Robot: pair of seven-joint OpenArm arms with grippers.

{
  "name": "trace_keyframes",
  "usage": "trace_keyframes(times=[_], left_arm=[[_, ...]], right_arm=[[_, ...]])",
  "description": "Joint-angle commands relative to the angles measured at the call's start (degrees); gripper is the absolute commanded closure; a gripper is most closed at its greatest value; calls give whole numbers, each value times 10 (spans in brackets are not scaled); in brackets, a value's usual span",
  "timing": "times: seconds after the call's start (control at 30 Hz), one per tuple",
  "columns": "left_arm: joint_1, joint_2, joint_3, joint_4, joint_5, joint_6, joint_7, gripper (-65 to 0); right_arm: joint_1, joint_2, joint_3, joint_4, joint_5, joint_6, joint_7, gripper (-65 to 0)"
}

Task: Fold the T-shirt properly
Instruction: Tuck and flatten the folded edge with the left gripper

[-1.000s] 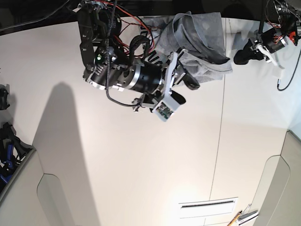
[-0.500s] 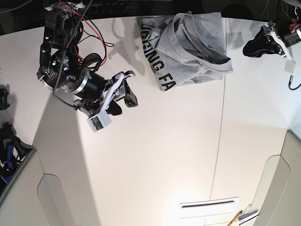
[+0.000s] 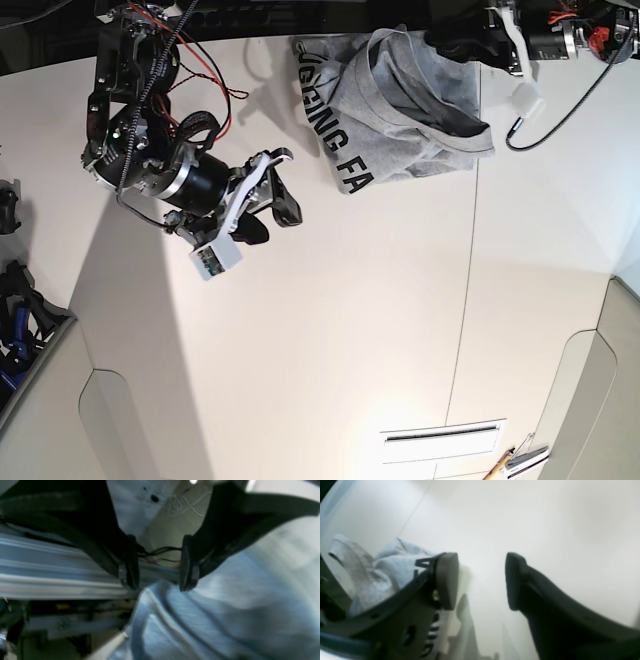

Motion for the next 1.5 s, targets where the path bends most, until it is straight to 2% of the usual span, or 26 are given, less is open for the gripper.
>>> trace_keyframes(times=[0.0,0.13,0.23,0.3,0.5,0.87,0.93,1.13,1.17,1.33,1.47], left_arm=[[2,-4,6,8,-15,-3,-10,-294],[2,-3,42,8,42,-3,-50,-294],[1,-3,57,8,59,-3,-57,-294],[0,-3,63,8,67,-3,-60,-293],[-2,-3,66,8,143,-3,-107,-293],[-2,0,69,8,114,-3,-113,-289],[-2,5,68,8,113,-3,-113,-264],[-8,16,68,8,113,-3,-113,-17],[-10,16,68,8,113,-3,-112,0],[-9,10,60,18,111,-3,-91,0],[-7,3,36,23,81,-3,-65,0]], right_arm=[[6,0,0,10,13,2,11,-299],[6,0,0,10,13,2,11,-299],[6,0,0,10,13,2,11,-299],[6,0,0,10,13,2,11,-299],[6,0,0,10,13,2,11,-299],[6,0,0,10,13,2,11,-299],[6,0,0,10,13,2,12,-299],[6,0,-1,10,13,2,12,-299],[6,0,0,10,13,2,12,-299],[6,0,0,10,13,2,12,-299],[6,0,0,10,13,2,12,-299]])
